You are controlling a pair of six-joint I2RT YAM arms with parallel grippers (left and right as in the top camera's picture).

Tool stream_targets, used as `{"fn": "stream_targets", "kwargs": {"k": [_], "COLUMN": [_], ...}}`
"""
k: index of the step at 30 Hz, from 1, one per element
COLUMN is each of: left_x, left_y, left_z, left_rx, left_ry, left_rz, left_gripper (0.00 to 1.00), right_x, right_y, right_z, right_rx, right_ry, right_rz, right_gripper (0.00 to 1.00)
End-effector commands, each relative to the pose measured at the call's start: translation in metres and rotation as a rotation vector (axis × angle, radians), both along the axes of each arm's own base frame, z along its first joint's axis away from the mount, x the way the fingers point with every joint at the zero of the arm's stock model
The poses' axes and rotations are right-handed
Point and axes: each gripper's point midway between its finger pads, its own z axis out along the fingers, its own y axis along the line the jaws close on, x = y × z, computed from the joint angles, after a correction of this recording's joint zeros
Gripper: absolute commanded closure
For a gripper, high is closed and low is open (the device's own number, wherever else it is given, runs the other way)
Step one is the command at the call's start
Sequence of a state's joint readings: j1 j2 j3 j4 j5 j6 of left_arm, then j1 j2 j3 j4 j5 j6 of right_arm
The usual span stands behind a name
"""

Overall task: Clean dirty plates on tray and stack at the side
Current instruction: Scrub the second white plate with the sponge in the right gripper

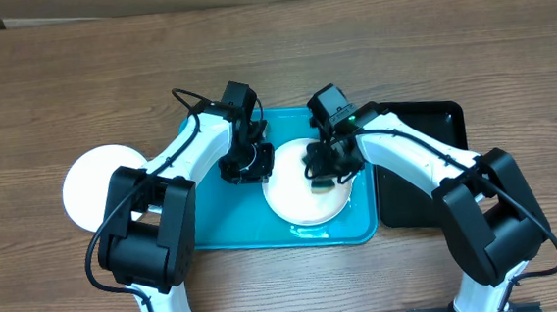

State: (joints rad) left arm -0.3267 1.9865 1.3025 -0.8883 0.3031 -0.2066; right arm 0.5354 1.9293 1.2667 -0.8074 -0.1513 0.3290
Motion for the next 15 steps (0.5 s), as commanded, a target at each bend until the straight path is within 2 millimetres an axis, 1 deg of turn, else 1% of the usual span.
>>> {"fn": "stream_targets", "kwargs": {"k": [1,4,6,8,11,13,15], "left_x": [-0.001,-0.001,-0.001,-0.002,-0.002,-0.002,-0.002], "left_y": [0.004,0.004,0.004,0.004,0.004,0.004,0.004], "left_z": [-0.006,-0.006,-0.006,-0.006,-0.006,-0.006,-0.006], "left_rx": [0.024,0.024,0.024,0.025,0.025,0.025,0.025], "left_ry": [0.003,0.003,0.003,0.006,0.006,0.006,0.006], "left_rz": [-0.012,-0.011,-0.011,-0.011,-0.011,-0.011,-0.011], "left_gripper": [0.96,0.96,0.96,0.96,0.96,0.96,0.96], "right_x": [0.004,0.005,0.011,0.022,0.037,0.041,0.041], "right_y": [-0.034,-0.065,-0.076,-0.084,-0.084,-0.082,-0.082], "right_z": [-0.008,-0.007,-0.003,0.005,0.01,0.01,0.01], "right_rx": [-0.169,-0.287,-0.314,-0.323,-0.305,-0.298,-0.297], "right_ry": [-0.019,-0.021,-0.045,-0.095,-0.155,-0.173,-0.174], "right_rz": [-0.101,-0.216,-0.249,-0.258,-0.219,-0.199,-0.2], "right_gripper": [0.96,0.96,0.96,0.96,0.96,0.96,0.96]}}
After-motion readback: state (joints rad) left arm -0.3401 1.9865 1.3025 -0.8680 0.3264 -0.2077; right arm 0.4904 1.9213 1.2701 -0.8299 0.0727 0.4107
